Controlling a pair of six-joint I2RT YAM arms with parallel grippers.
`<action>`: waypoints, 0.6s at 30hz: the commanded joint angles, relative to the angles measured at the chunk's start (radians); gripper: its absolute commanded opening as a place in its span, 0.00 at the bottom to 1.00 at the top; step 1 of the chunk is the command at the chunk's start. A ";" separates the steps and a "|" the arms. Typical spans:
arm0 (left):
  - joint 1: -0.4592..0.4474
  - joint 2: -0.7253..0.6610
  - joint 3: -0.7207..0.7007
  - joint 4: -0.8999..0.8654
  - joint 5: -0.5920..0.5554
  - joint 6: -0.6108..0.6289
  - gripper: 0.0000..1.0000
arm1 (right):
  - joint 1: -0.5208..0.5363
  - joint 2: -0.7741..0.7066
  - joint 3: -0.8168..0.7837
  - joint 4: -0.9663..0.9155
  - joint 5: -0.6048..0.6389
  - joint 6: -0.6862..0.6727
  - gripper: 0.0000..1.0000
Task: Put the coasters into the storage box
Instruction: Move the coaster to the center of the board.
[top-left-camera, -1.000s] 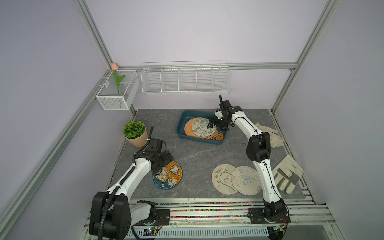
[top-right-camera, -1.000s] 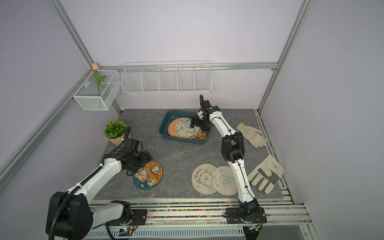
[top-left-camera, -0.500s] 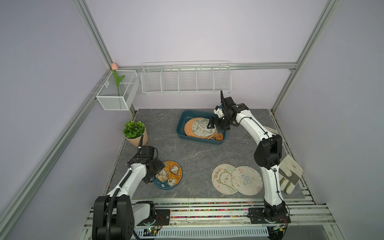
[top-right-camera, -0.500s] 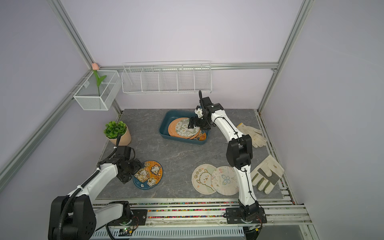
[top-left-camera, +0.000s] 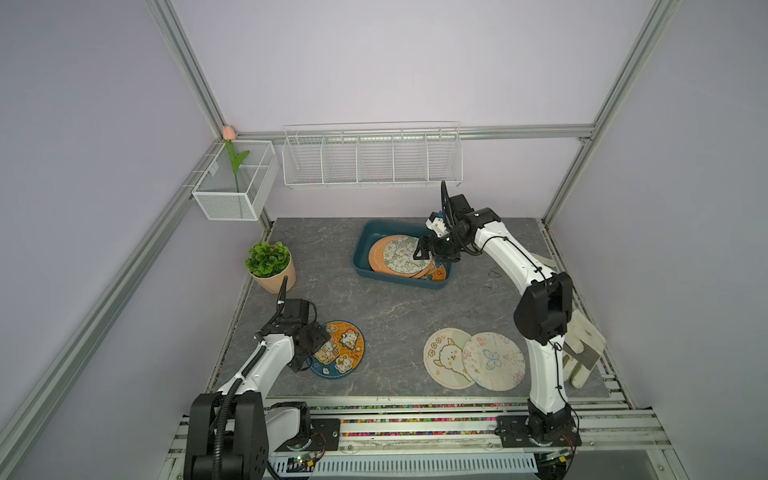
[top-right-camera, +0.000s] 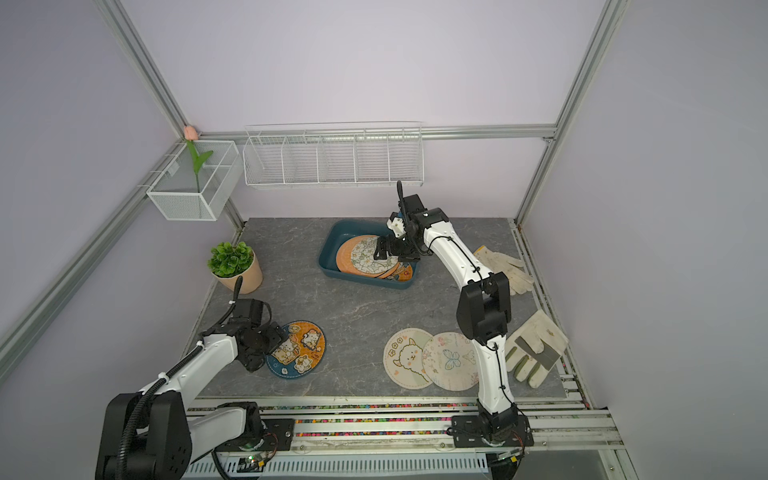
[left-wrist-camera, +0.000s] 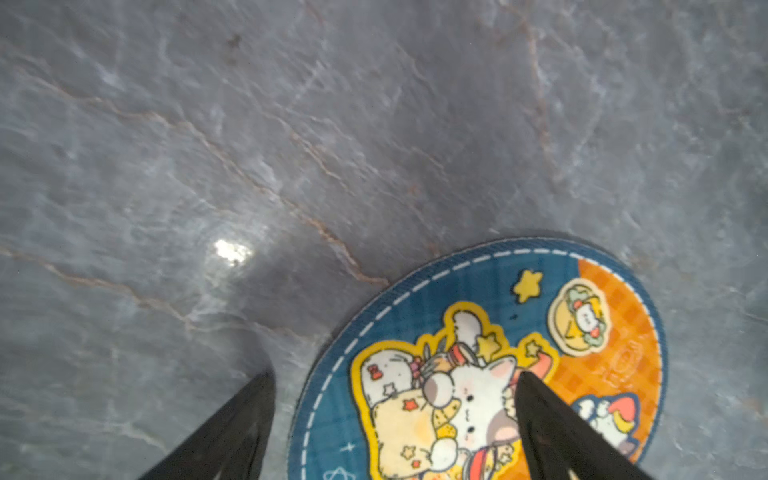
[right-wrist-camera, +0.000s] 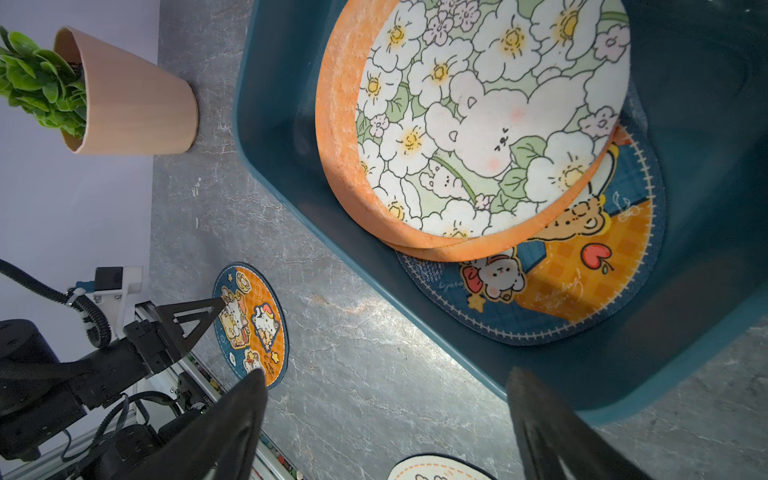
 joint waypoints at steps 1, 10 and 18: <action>-0.035 0.010 -0.051 0.023 0.116 -0.008 0.90 | 0.001 -0.051 -0.017 0.009 -0.029 -0.025 0.92; -0.154 0.022 -0.045 0.074 0.181 -0.050 0.90 | 0.004 -0.063 -0.053 0.022 -0.045 -0.025 0.92; -0.284 0.155 0.034 0.157 0.215 -0.060 0.90 | 0.010 -0.113 -0.137 0.034 -0.057 -0.025 0.92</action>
